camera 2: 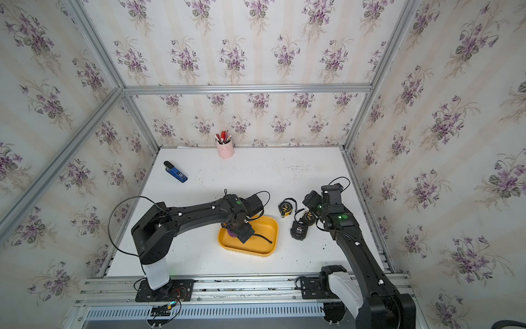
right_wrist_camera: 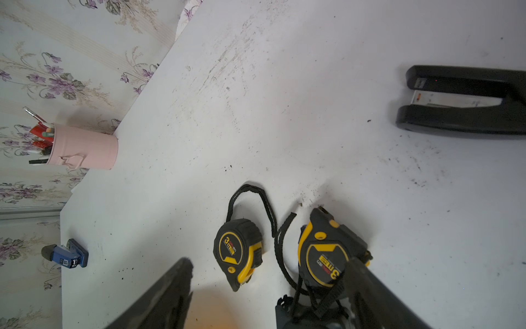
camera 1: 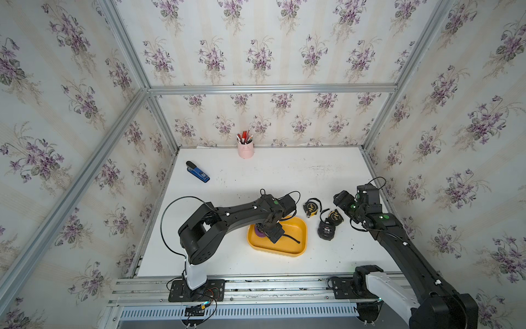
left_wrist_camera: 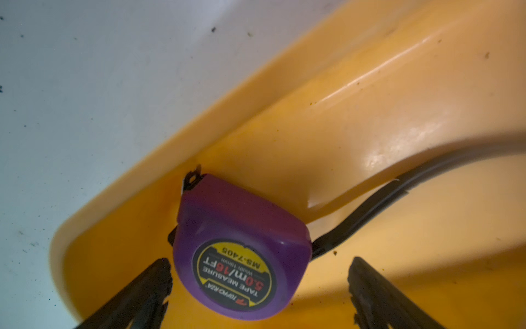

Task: Take the tape measure out of the storage box
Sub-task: Pick up the tape measure from the storage box.

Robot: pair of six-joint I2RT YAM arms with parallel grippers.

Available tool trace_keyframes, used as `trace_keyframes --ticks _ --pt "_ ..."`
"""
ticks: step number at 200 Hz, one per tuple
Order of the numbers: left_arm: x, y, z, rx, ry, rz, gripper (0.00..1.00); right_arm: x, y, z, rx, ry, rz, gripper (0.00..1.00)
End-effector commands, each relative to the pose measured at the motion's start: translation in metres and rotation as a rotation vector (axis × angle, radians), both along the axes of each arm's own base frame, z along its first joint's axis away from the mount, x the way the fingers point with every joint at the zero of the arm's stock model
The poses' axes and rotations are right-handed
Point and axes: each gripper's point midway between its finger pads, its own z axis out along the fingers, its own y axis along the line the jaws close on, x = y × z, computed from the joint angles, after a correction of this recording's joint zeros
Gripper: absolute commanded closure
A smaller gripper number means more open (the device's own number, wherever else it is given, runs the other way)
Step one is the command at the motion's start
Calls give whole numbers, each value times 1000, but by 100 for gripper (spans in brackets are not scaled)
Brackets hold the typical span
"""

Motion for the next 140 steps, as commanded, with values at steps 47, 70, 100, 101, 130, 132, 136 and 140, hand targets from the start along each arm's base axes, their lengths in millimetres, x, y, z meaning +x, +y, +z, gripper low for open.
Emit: trace_keyframes --ticks 47,70,100,101,130,132,136,140 --pt "-6 -7 -17 -22 47 -21 0 3 -1 5 -11 -18 1 13" --pt "-8 -16 -11 -70 58 -6 0 5 0 3 -4 -13 5 13" --pt "-10 -26 0 -90 58 -8 0 7 2 1 2 -13 9 13" --pt "-10 -26 1 -91 57 -9 0 7 1 1 2 -13 7 13" --pt "-9 -32 13 -99 44 -13 0 7 2 0 5 -12 10 13" --pt "-9 -32 13 -97 43 -13 0 7 3 0 5 -13 11 13" --pt "-8 -30 14 -91 39 -11 0 8 2 1 5 -16 11 13" --pt "-7 -30 15 -87 33 -12 0 8 2 0 4 -13 10 13"
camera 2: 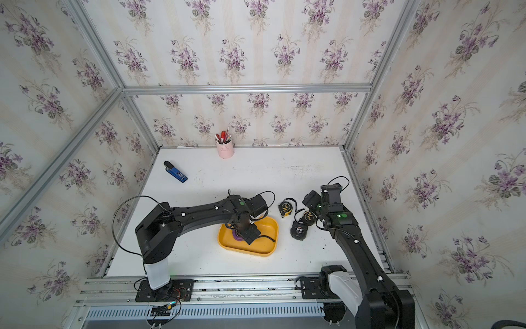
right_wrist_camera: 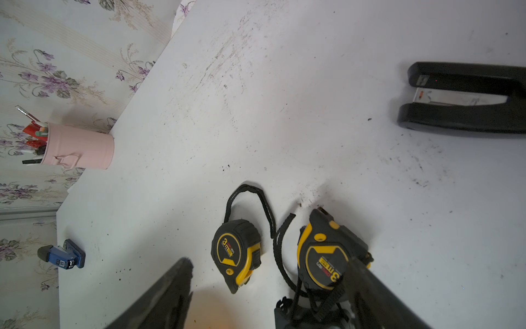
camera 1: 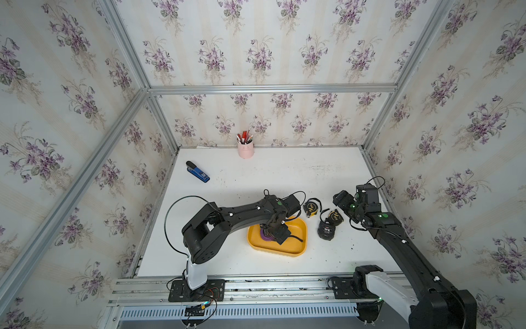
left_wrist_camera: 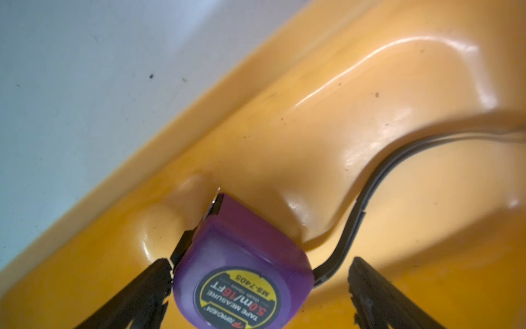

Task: Take the tape measure out of the storage box
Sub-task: Pick up the tape measure from the storage box.

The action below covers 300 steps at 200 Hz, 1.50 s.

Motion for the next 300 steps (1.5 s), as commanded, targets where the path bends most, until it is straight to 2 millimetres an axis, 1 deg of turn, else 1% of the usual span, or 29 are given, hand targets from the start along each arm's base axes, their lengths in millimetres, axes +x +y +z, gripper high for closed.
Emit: trace_keyframes --ticks 1,15,33,76,118,175,209,263,285,300 --pt "0 5 8 22 -1 12 0 5 1 5 2 -28 7 13" --pt "1 9 7 45 -9 12 0 5 1 5 1 -29 8 14" --pt "-1 17 2 90 3 24 0 5 1 3 0 -24 10 13" --pt "-2 30 -2 154 3 105 0 4 2 4 1 -29 12 14" --pt "-4 30 -7 171 29 172 0 5 2 5 5 -32 14 14" --pt "-15 25 -13 163 95 278 0 6 3 6 5 -36 24 13" --pt "-20 23 -17 159 126 303 0 8 3 8 7 -43 24 13" --pt "-13 29 -17 189 84 315 1 7 4 7 17 -45 25 13" --pt "-12 31 -21 201 78 327 3 7 3 9 17 -49 23 14" --pt "-10 30 -23 197 73 332 13 7 4 8 18 -49 25 13"
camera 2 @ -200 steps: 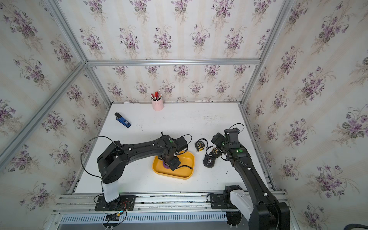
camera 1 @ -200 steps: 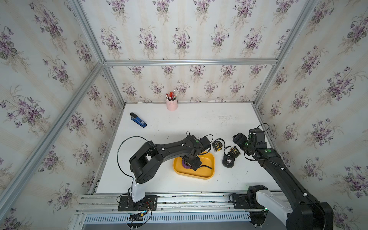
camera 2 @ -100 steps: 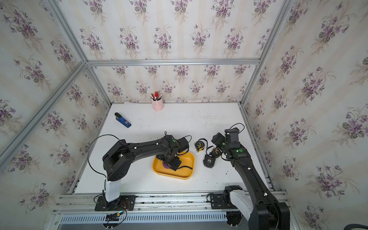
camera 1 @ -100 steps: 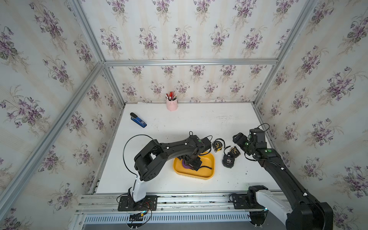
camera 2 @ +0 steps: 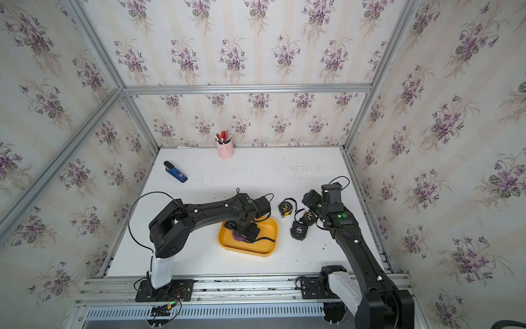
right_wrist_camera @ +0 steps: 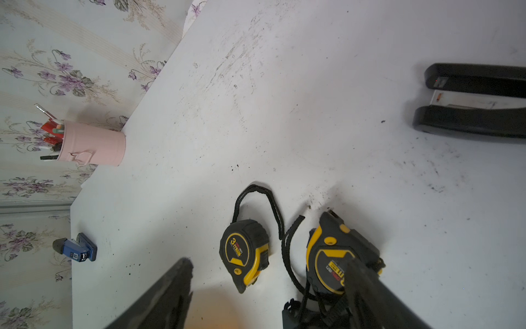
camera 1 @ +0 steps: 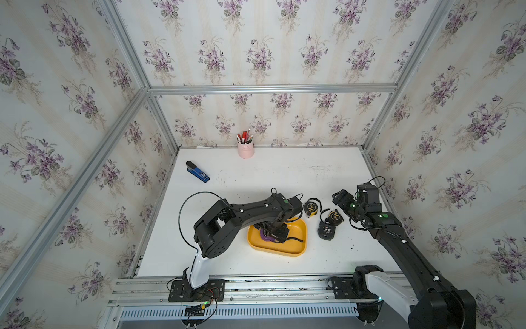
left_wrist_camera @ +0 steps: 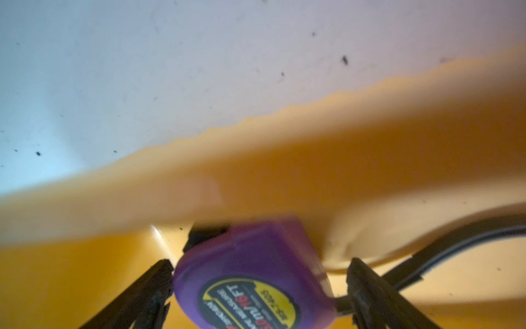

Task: Take the tape measure out of the storage box
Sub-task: Pick up the tape measure from the storage box.

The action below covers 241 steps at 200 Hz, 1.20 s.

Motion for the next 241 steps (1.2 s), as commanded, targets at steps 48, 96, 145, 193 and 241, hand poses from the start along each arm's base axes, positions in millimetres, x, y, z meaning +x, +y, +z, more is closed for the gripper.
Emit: trace_keyframes --ticks 48,96,145,193,241 --pt "-1 10 -3 55 2 10 34 4 0 6 -3 -31 6 13" --pt "1 11 4 48 -17 3 44 5 2 6 2 -33 12 14" --pt "2 16 12 67 -28 -11 12 6 2 7 4 -35 12 13" --pt "-5 22 11 86 3 15 0 5 1 6 -1 -30 8 13" --pt "-20 19 2 53 60 90 2 5 -1 8 -7 -37 3 13"
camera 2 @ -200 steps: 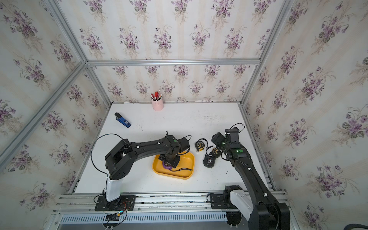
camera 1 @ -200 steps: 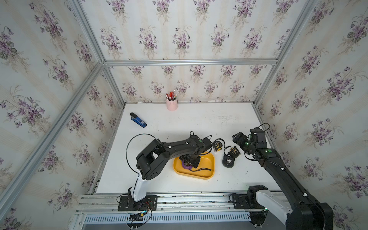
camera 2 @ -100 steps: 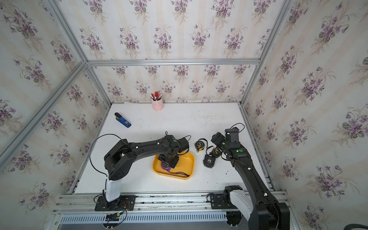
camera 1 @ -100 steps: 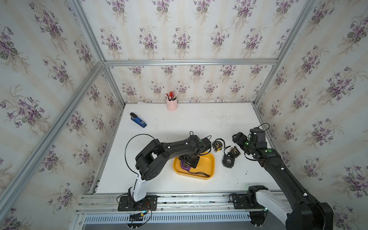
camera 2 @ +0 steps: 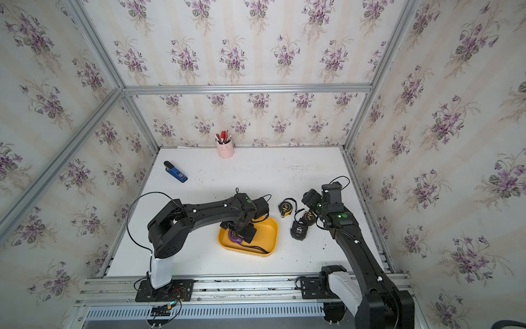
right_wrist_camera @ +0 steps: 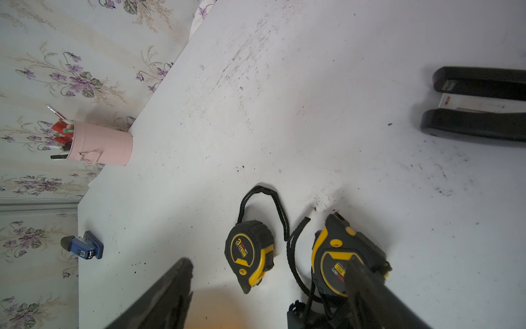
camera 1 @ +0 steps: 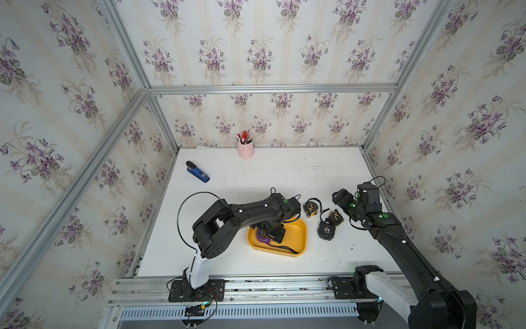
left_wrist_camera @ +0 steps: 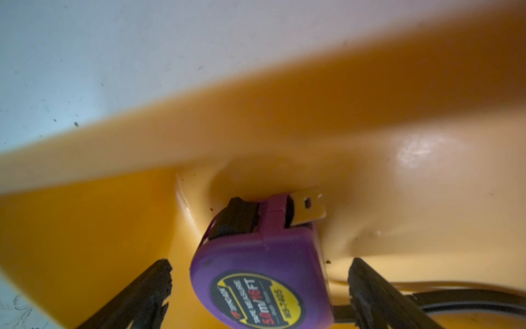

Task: Take the tape measure out of the storage box
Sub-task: Pick up the tape measure from the storage box.

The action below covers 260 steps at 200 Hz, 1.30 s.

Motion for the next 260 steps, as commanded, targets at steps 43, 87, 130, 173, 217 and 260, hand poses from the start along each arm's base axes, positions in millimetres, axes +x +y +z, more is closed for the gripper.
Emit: trace_keyframes --ticks 43,87,130,173,217,260 --pt "-19 5 -5 1 74 53 16 3 -3 4 -16 -21 -1 13" --pt "-19 6 -8 6 76 59 33 4 -3 6 -15 -25 -5 14" --pt "-13 3 4 -8 43 52 64 2 -3 8 -22 -22 2 14" --pt "-3 -10 43 -70 -13 35 75 -5 -3 14 -24 -37 11 14" --pt "11 -25 82 -134 -81 32 80 -10 1 15 -7 -50 33 14" --pt "40 -48 131 -231 -198 25 79 -11 20 37 42 -169 144 14"
